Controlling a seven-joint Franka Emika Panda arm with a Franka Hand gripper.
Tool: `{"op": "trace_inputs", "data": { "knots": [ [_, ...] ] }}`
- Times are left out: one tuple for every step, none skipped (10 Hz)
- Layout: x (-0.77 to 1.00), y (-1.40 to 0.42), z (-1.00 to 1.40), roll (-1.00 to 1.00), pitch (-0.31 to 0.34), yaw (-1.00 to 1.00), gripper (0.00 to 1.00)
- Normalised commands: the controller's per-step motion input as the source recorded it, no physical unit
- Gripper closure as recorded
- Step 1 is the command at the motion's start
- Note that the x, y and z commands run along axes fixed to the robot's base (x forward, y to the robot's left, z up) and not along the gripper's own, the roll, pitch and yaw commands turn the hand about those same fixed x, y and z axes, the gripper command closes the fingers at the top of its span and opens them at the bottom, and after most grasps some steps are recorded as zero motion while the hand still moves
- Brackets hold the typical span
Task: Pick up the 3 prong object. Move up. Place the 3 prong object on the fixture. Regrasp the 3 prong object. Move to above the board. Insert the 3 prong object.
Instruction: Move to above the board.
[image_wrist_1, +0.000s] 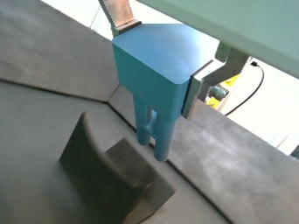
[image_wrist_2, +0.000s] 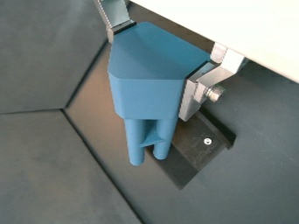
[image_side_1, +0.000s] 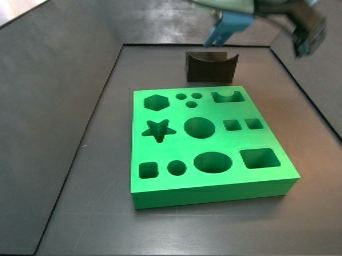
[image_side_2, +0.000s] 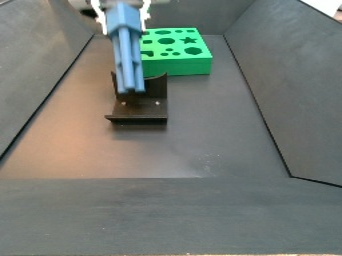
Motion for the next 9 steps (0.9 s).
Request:
{"op": "trace_inputs", "data": {
  "knots": [
    [0.18, 0.00, 1.00, -0.02, 0.087, 0.06, 1.00],
    [0.17, -0.01, 1.00, -0.02, 0.097, 0.06, 1.00],
    [0.16, -0.02, 1.00, -0.02, 0.107, 0.06, 1.00],
    [0.15, -0.02, 1.00, -0.02, 0.114, 0.06, 1.00],
    [0.14, -0.02, 1.00, -0.03, 0.116, 0.07, 1.00],
    [0.11, -0.02, 0.84, -0.04, 0.118, 0.08, 1.00],
    [0.07, -0.02, 0.63, -0.03, 0.122, 0.08, 1.00],
    [0.05, -0.02, 0.47, -0.04, 0.114, 0.09, 1.00],
    [0.04, -0.02, 0.25, -0.04, 0.109, 0.09, 1.00]
  ]
}}
